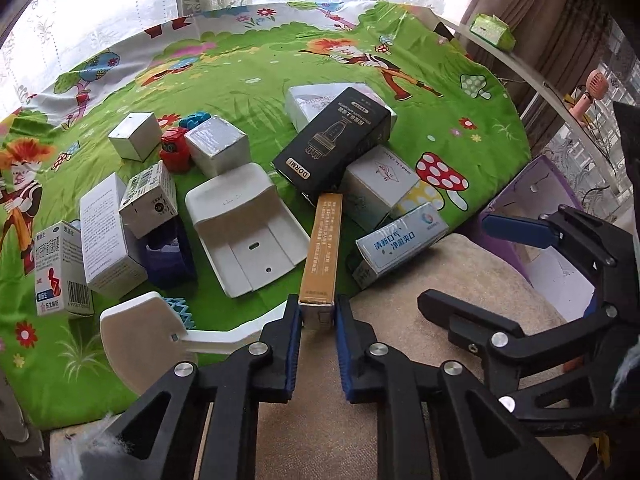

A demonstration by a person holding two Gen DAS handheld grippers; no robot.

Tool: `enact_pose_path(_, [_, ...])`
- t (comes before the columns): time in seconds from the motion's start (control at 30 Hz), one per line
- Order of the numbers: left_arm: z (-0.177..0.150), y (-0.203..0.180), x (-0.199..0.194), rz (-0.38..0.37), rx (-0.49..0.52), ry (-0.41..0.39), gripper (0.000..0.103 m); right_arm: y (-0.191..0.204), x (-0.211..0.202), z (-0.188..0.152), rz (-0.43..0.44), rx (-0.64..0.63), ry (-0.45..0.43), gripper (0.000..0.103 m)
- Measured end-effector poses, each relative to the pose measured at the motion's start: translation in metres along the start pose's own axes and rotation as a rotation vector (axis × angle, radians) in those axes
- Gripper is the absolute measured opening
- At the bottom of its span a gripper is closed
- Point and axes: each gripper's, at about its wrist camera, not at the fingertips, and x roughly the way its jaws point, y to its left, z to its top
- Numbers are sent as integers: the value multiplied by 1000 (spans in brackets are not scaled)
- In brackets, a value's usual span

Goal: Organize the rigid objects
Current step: 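Grasp the thin orange box with the left tool while the right tool grasps the blue-printed box, then carry both boxes over the purple box and open both tools to release them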

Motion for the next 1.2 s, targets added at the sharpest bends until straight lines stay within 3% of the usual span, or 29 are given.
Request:
enact_pose_path(0.23, [-15, 15, -21, -49, -100, -73, 17, 5, 9, 8, 15, 3, 12, 85])
enact_pose_path(0.5, [-28, 23, -38, -54, -175, -139, 17, 14, 22, 18, -5, -11, 31, 85])
enact_pose_path(0.7, [-32, 24, -39, -62, -195, -145, 17, 18, 31, 22, -18, -18, 48, 85])
enact_pose_path(0.77, [-34, 22, -41, -65, -195, -150, 17, 18, 30, 21, -30, -20, 43, 74])
enact_pose_path(1.2, [-39, 4, -56, -90, -150, -196, 17, 14, -9, -2, -46, 5, -66, 75])
